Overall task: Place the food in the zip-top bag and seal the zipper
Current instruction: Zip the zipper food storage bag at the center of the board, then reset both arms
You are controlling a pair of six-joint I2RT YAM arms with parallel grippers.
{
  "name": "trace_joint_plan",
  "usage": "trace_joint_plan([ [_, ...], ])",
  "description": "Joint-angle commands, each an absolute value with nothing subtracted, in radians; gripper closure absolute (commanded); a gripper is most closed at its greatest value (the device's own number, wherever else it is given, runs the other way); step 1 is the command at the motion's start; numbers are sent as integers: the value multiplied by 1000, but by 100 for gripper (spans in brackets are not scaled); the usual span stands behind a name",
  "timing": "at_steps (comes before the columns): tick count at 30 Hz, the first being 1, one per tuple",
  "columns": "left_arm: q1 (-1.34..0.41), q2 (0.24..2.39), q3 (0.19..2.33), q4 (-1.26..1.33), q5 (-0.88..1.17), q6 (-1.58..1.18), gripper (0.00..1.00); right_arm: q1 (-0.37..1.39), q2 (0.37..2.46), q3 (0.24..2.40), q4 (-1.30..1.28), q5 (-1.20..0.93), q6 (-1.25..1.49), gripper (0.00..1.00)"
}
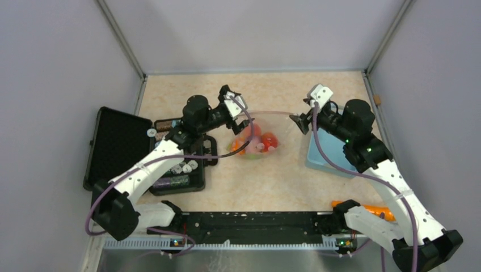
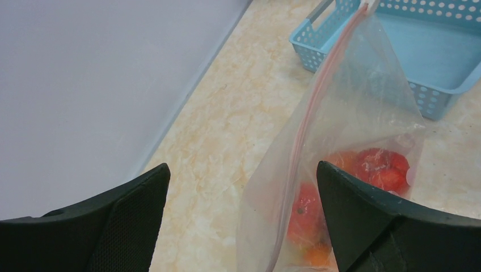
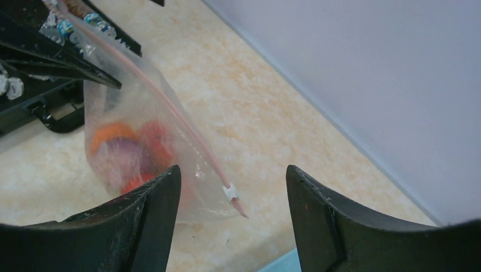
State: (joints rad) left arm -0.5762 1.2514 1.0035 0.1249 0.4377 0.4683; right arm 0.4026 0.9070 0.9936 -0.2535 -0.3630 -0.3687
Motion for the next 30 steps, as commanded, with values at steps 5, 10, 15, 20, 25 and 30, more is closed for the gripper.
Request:
trace_joint_plan([
  [5,-568,1098,926,278,332,365,1,396,887,949,-38,-136,-213,32],
  [10,-566,978,875,374,71,103,1,363,904,921,26,25,-110,28],
  [15,-553,911,890,288,-181,29,1,296,910,886,98,108,49,18],
  [20,-412,919,925,130,-206,-117,1,177,952,889,62,38,201,15],
  [25,-237,1008,1021,-116,-236,-367,1,87,966,851,73,12,338,13],
  [30,-190,1073,1072,-260,-310,-458,1,32,997,844,59,-5,410,11],
])
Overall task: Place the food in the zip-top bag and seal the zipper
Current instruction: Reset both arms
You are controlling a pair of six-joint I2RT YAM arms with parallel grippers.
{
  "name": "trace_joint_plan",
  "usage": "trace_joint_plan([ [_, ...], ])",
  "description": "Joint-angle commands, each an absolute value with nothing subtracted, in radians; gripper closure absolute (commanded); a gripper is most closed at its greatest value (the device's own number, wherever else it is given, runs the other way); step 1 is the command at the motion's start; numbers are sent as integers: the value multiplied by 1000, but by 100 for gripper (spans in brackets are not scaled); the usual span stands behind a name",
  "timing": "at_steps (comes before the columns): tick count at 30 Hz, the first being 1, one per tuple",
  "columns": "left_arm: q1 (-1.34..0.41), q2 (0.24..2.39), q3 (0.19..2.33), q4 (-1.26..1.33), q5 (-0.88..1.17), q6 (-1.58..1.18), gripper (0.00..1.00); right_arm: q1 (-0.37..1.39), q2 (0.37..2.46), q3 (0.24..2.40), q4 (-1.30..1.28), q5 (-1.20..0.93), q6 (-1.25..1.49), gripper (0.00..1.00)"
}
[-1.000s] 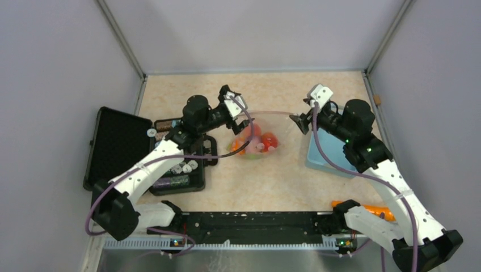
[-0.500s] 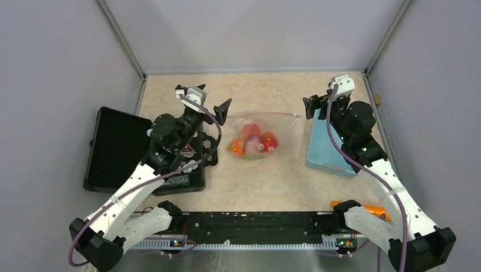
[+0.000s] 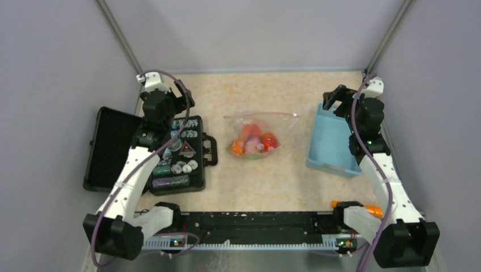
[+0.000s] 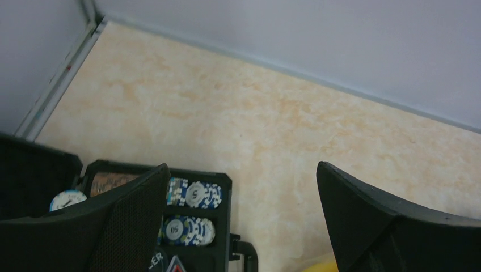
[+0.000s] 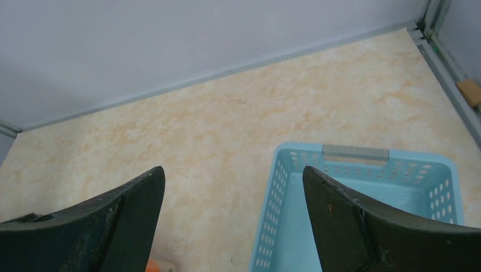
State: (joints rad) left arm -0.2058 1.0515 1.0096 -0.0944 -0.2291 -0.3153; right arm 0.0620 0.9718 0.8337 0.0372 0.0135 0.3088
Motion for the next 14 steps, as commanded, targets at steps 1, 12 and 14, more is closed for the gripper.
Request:
trace_joint_plan([
  [1,-190,1066,1071,-278,-320,-460,1,32,1006,854,46,15,401,11],
  [12,-192,965,928,-129,-378,-449,1,33,1064,886,29,17,383,10],
  [14,-193,991,966,-177,-407,-463,1,32,1065,880,43,10,396,9],
])
